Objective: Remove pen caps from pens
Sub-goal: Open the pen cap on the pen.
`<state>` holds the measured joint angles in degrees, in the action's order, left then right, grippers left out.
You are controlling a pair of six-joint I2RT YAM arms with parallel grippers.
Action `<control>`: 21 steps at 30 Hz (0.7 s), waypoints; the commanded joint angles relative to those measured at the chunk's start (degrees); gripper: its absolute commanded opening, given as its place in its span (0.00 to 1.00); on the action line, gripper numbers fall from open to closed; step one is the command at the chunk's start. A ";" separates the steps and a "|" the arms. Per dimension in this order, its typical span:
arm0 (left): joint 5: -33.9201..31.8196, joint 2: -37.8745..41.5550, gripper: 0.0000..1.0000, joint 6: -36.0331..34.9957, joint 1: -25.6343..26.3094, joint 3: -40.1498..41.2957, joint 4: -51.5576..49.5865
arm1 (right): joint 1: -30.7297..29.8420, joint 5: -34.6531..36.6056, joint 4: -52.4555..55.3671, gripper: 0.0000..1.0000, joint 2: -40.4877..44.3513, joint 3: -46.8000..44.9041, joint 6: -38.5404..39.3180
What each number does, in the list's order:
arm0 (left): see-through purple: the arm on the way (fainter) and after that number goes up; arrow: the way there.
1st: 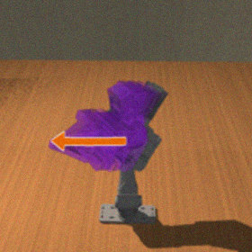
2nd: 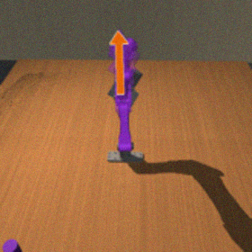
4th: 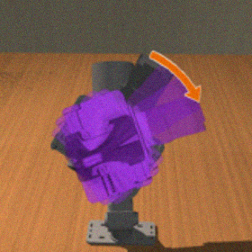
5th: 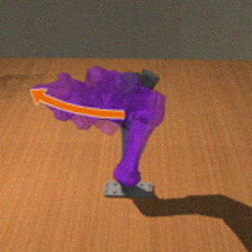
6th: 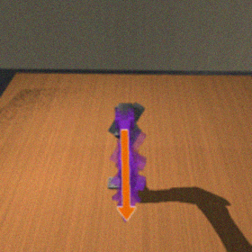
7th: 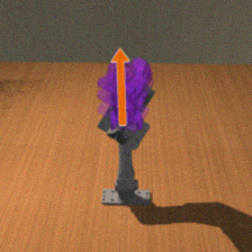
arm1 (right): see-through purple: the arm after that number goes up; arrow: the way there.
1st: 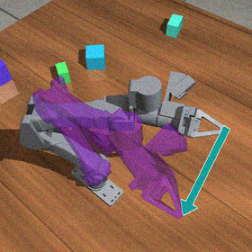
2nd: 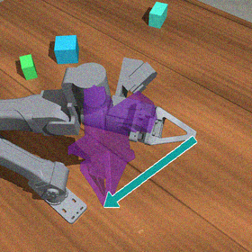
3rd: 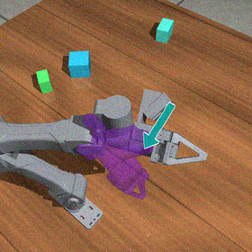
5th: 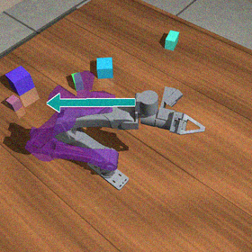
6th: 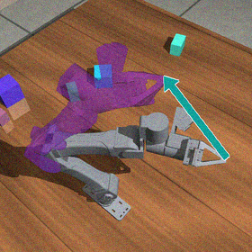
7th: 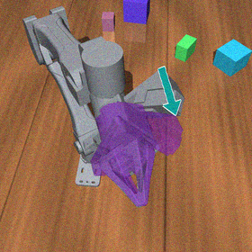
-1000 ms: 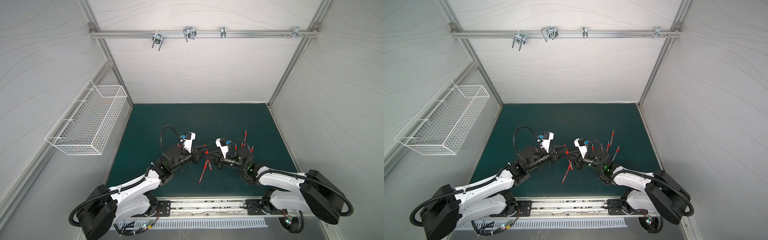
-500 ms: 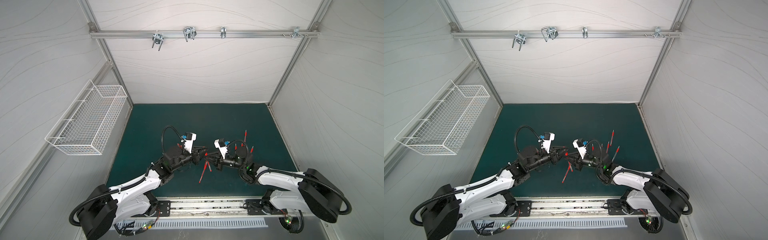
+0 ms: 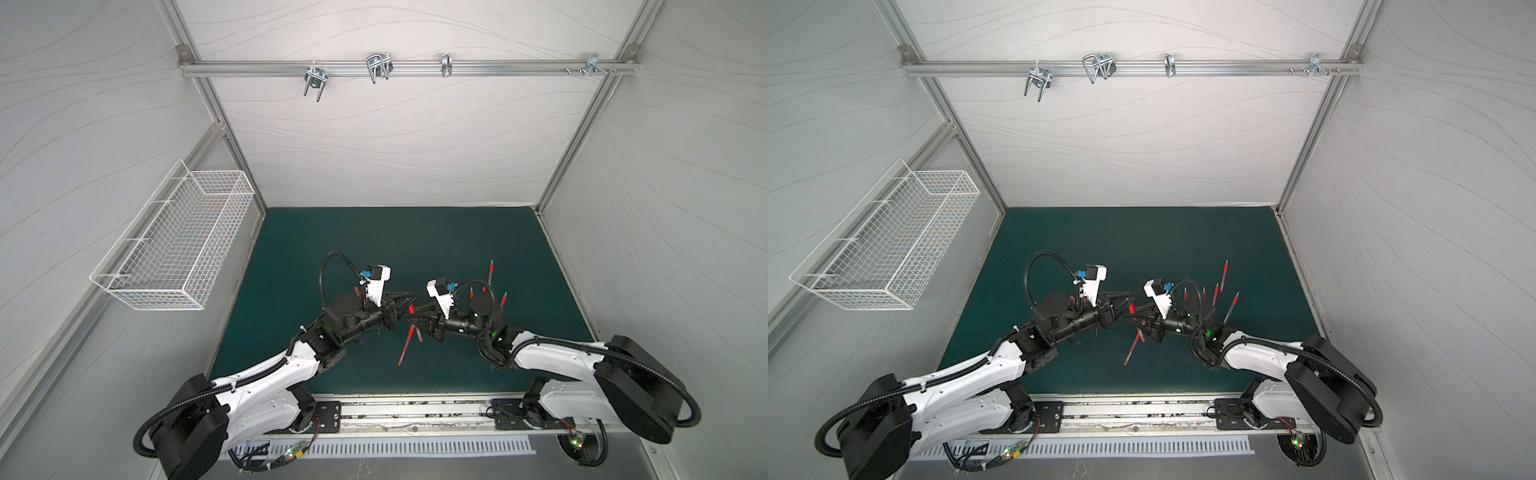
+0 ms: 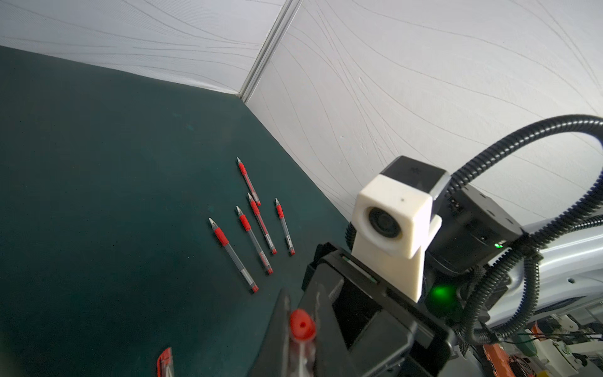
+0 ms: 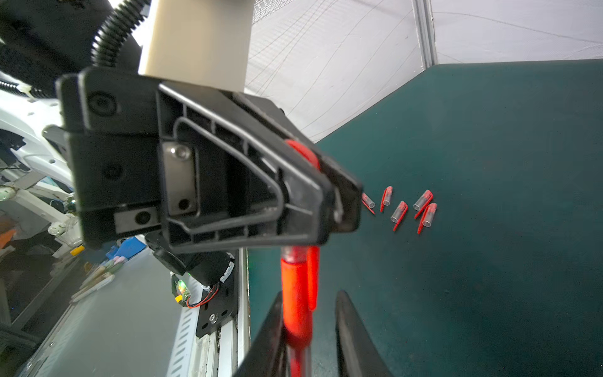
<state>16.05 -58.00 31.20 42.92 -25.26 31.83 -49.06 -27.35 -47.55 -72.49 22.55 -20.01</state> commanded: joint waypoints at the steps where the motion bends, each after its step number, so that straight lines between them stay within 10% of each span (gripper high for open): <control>1: -0.67 1.05 0.00 -0.97 0.17 -1.02 2.00 | -0.42 -2.25 -1.14 0.27 -1.16 1.05 0.20; 11: -1.93 0.56 0.00 -0.44 0.13 -1.46 0.61 | -0.72 0.93 0.05 0.00 0.04 0.47 1.37; 21: -7.88 4.16 0.00 1.52 -3.68 -0.73 -4.76 | -11.85 34.75 17.99 0.00 1.58 4.73 7.81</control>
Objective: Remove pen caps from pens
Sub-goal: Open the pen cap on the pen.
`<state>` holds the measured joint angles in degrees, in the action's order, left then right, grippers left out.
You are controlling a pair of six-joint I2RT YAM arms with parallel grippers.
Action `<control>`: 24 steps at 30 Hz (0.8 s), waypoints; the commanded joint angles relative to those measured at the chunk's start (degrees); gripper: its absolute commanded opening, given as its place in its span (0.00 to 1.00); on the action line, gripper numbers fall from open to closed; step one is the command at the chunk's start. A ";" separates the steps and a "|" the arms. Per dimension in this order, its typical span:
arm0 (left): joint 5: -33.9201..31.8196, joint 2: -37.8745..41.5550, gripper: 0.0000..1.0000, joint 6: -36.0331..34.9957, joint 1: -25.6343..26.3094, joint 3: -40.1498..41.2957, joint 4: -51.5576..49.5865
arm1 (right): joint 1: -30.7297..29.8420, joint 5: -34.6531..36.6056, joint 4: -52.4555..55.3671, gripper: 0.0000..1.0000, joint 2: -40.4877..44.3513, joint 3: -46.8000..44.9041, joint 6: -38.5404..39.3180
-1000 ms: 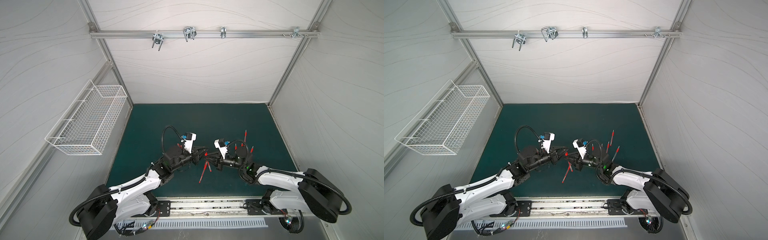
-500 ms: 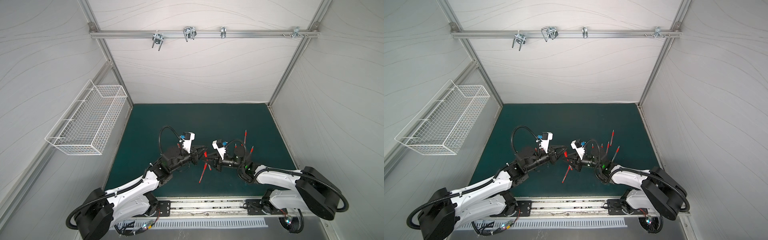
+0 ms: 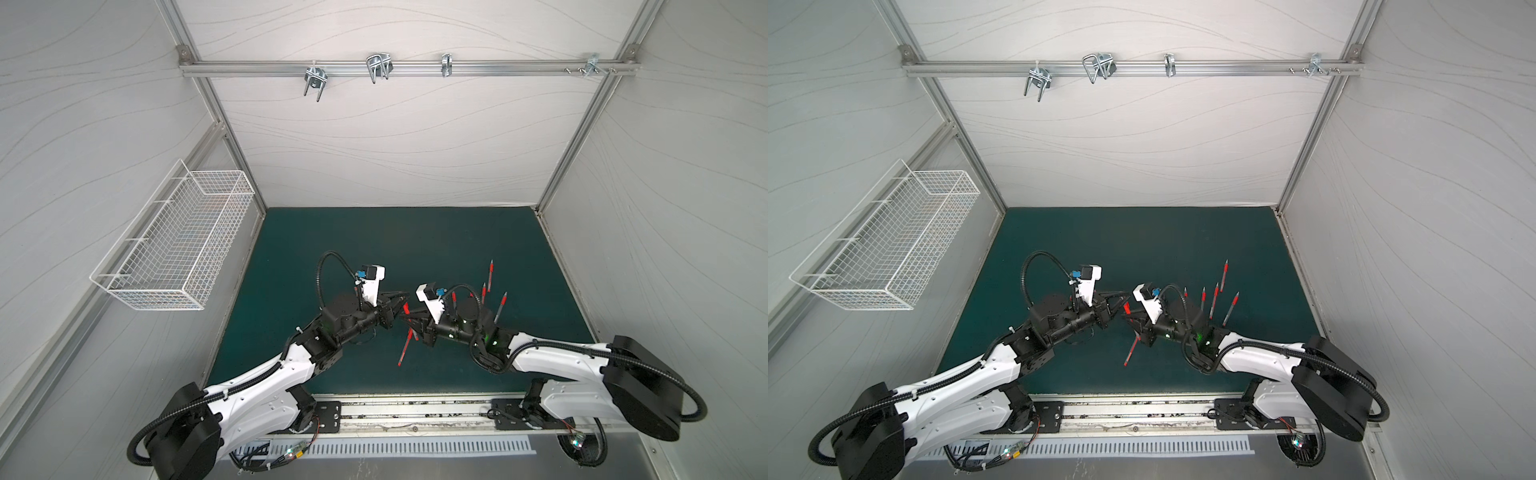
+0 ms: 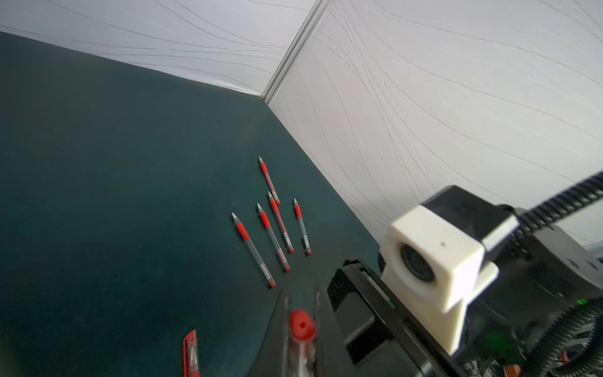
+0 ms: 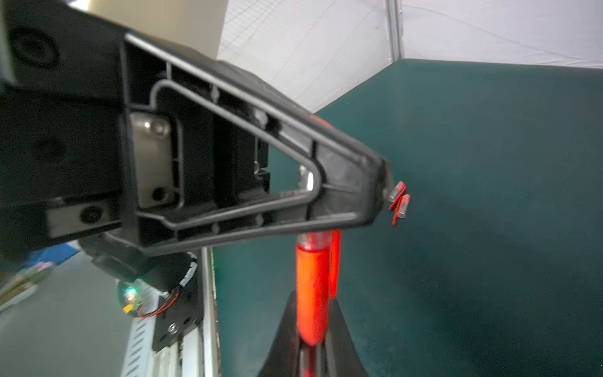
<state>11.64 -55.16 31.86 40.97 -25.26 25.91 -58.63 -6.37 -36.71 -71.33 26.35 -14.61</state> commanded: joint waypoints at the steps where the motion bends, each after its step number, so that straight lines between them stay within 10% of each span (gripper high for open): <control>1: -3.61 1.45 0.00 1.24 -2.32 -0.66 1.07 | -3.59 16.77 8.54 0.00 0.08 1.66 2.89; 6: -3.57 1.87 0.00 1.54 -3.42 -0.25 1.07 | -6.24 20.45 10.53 0.00 -0.97 2.94 3.10; 17: -3.79 3.23 0.00 1.49 -4.47 0.21 0.97 | 7.04 -19.81 2.97 0.00 -4.35 1.04 -7.79; 24: -3.80 3.65 0.00 1.79 -4.86 0.42 1.07 | 7.58 -21.16 1.77 0.00 -6.99 0.72 -9.31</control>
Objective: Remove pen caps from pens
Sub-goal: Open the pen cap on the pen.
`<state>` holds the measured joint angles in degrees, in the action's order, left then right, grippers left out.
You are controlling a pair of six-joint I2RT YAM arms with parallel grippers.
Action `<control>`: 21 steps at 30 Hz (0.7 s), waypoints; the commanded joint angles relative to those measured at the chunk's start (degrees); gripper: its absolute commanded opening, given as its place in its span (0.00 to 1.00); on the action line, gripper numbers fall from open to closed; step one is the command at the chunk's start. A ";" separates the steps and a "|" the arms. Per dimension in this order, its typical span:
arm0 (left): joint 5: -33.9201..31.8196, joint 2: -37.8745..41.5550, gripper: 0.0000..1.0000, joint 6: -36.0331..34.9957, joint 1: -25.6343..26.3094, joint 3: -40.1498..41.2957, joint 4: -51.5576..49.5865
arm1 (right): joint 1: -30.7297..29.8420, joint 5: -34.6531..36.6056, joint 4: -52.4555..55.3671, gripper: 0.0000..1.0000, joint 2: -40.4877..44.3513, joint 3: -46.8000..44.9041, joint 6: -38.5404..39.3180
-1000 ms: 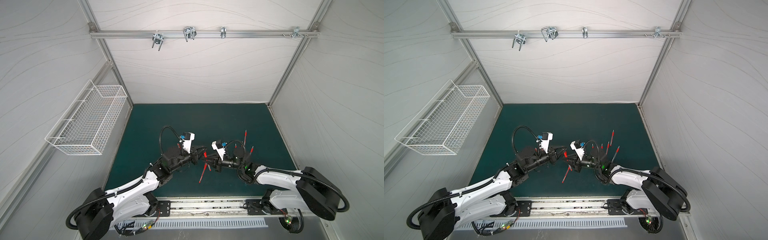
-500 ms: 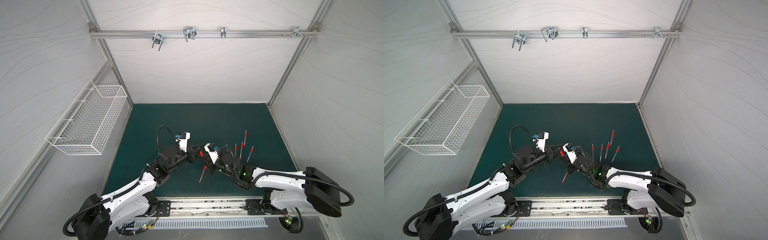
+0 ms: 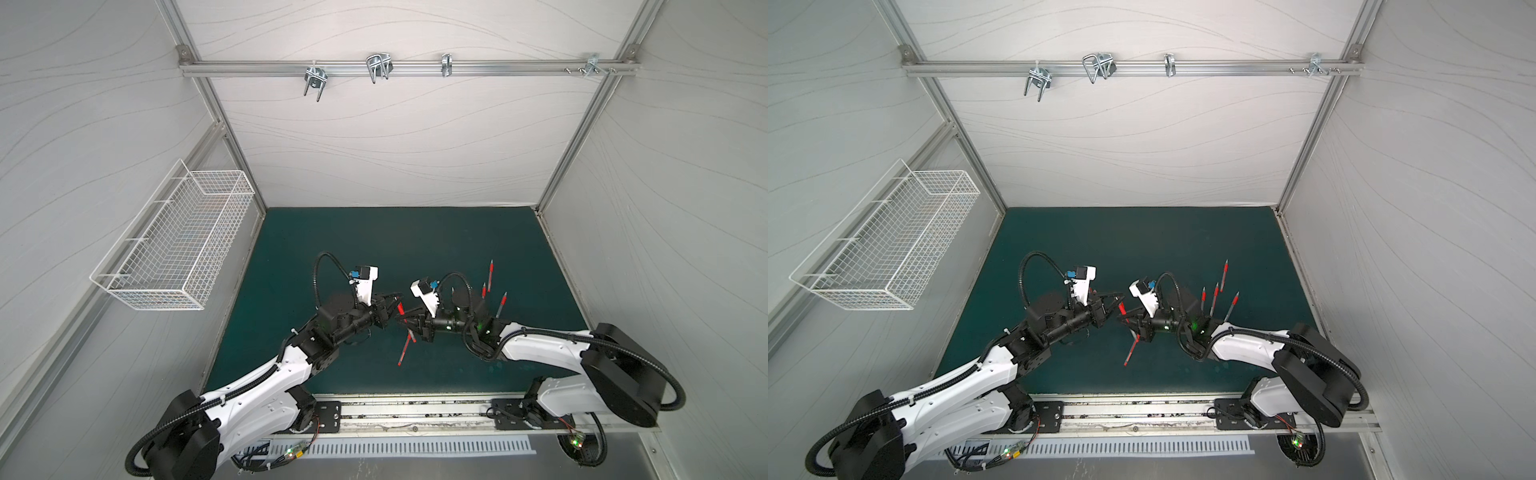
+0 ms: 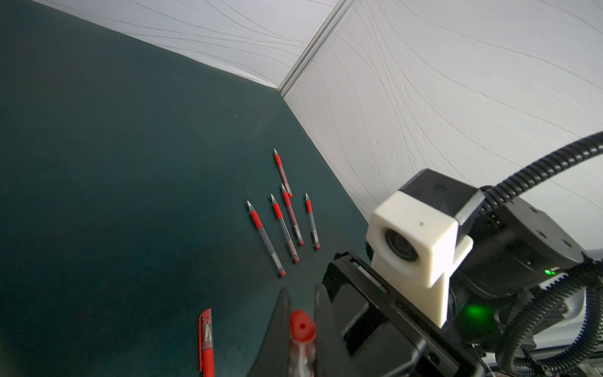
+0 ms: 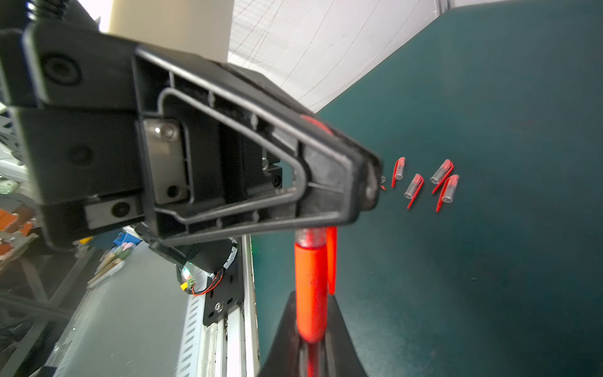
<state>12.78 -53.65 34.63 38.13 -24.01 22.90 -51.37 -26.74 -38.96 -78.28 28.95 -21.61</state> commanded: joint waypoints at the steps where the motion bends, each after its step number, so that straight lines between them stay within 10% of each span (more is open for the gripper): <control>1: -4.97 2.23 0.00 -0.95 -2.05 -0.81 4.09 | -1.23 3.74 7.07 0.00 1.00 -1.43 -0.45; 7: -5.45 2.30 0.00 -0.66 -2.41 -0.60 3.91 | -14.77 35.85 13.78 0.00 4.63 -0.79 7.35; 12: -5.61 2.58 0.00 -0.28 -2.78 -0.45 3.91 | -18.14 46.98 16.49 0.00 2.73 0.81 7.08; 21: -5.96 3.72 0.00 -0.18 -3.24 0.06 3.98 | -7.87 12.28 10.76 0.00 2.43 -1.04 4.02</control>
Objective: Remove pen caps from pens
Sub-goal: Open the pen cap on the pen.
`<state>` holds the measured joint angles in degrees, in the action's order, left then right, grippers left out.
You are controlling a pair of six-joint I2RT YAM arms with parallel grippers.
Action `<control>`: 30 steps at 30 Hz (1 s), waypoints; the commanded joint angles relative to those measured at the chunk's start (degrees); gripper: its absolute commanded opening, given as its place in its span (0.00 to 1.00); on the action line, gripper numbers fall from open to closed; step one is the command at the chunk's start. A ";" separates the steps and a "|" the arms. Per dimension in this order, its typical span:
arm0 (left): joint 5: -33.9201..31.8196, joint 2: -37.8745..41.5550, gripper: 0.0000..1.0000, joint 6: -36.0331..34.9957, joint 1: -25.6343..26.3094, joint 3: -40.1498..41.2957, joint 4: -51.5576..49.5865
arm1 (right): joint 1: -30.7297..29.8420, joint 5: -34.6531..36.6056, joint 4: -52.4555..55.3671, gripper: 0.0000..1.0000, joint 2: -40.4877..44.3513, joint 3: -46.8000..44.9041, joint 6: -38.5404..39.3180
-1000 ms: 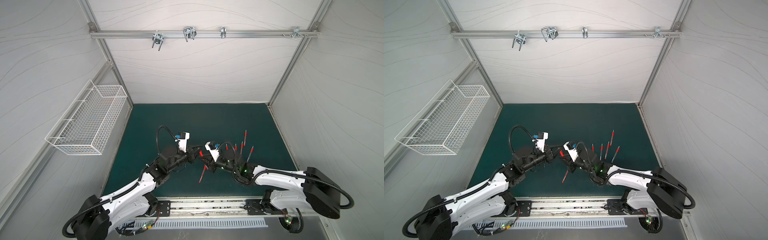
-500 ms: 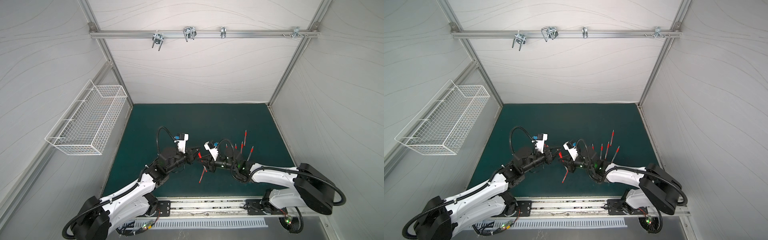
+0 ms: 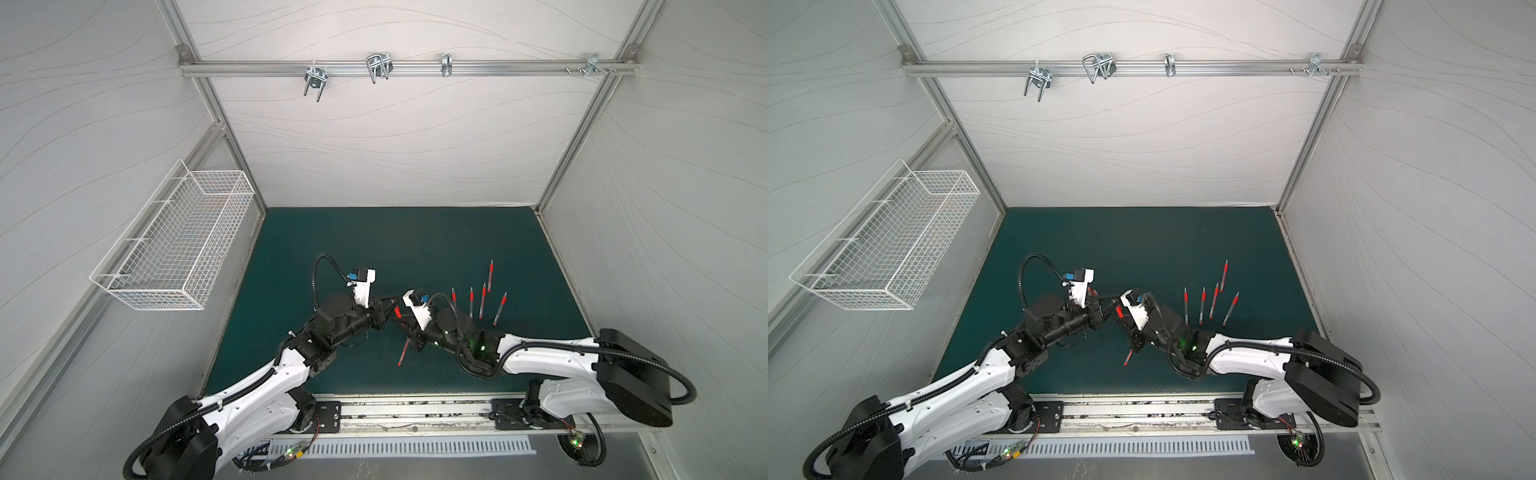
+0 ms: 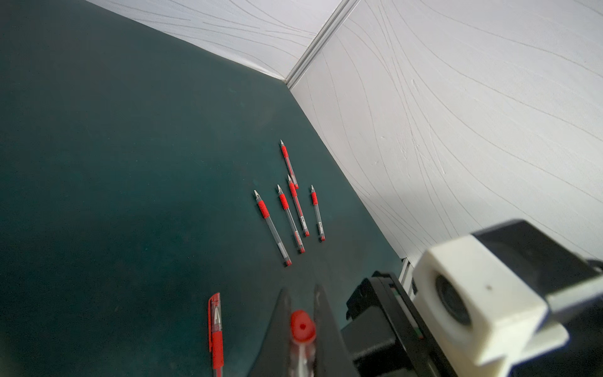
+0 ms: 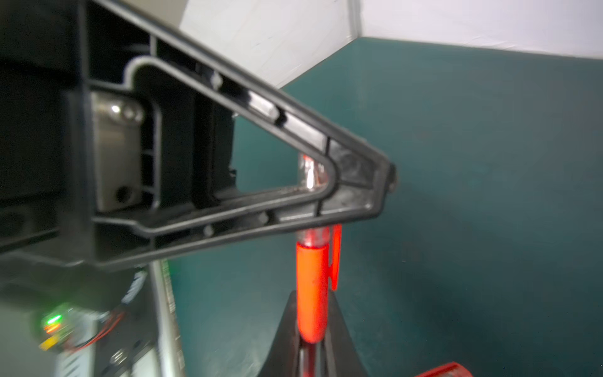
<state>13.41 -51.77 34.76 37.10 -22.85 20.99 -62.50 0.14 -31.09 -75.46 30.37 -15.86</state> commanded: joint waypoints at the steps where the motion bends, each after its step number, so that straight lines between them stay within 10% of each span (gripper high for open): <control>1: -6.64 1.88 0.00 -0.31 -2.32 -1.06 5.94 | 4.83 -18.74 1.32 0.00 -0.48 -2.93 -2.66; 10: -6.79 2.32 0.00 0.04 -2.96 -0.80 6.08 | 8.27 -25.68 3.89 0.00 -2.87 -1.09 -4.16; 16: -8.72 2.38 0.00 0.96 -3.63 -0.92 4.81 | -6.04 11.18 19.19 0.00 -1.13 4.33 4.06; 21: -8.92 1.93 0.00 1.69 -4.57 -0.70 4.62 | -9.43 21.62 21.95 0.00 -3.94 6.87 3.20; 30: -9.43 3.05 0.00 1.80 -5.06 -0.35 4.42 | 6.72 -18.82 12.20 0.00 -1.03 0.73 -2.12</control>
<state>12.84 -50.28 37.30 34.89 -22.04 19.59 -61.01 -3.16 -23.73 -77.34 35.18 -14.96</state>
